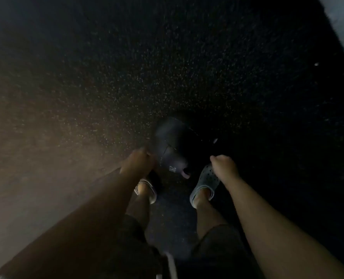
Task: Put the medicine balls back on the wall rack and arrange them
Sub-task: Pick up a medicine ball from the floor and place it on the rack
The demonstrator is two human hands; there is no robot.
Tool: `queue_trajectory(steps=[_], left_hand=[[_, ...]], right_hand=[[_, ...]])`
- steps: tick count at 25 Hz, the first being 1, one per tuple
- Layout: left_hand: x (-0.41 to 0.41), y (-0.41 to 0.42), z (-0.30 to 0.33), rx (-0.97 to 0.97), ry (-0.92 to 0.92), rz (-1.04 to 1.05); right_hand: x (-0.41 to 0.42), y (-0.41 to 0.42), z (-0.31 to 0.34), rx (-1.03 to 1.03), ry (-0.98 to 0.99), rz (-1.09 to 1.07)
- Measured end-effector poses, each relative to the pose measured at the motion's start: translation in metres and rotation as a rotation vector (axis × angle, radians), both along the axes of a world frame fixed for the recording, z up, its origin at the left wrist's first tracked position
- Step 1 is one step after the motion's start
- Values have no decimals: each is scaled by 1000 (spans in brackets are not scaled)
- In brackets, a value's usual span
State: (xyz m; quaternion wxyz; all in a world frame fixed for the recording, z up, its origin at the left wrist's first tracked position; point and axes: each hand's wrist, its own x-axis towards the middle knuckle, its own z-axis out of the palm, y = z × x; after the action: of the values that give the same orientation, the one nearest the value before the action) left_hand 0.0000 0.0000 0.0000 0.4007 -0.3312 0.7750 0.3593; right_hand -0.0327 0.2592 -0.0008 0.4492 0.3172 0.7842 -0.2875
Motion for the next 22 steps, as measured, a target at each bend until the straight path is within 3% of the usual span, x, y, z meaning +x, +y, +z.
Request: queue_trajectory(steps=[5, 10, 12, 17, 22], left_hand=[[-36, 13, -134, -20, 15, 439], [-57, 17, -213, 199, 13, 986], [-63, 21, -216, 213, 23, 1023], [-82, 36, -143, 191, 46, 899], [-137, 83, 16, 236, 181, 709]], right_hand=[[-38, 21, -142, -12, -157, -559], [-44, 14, -215, -209, -238, -824], [-47, 13, -220, -246, -199, -857], [-55, 35, -140, -328, -62, -928], [-85, 83, 26, -310, 110, -1037]])
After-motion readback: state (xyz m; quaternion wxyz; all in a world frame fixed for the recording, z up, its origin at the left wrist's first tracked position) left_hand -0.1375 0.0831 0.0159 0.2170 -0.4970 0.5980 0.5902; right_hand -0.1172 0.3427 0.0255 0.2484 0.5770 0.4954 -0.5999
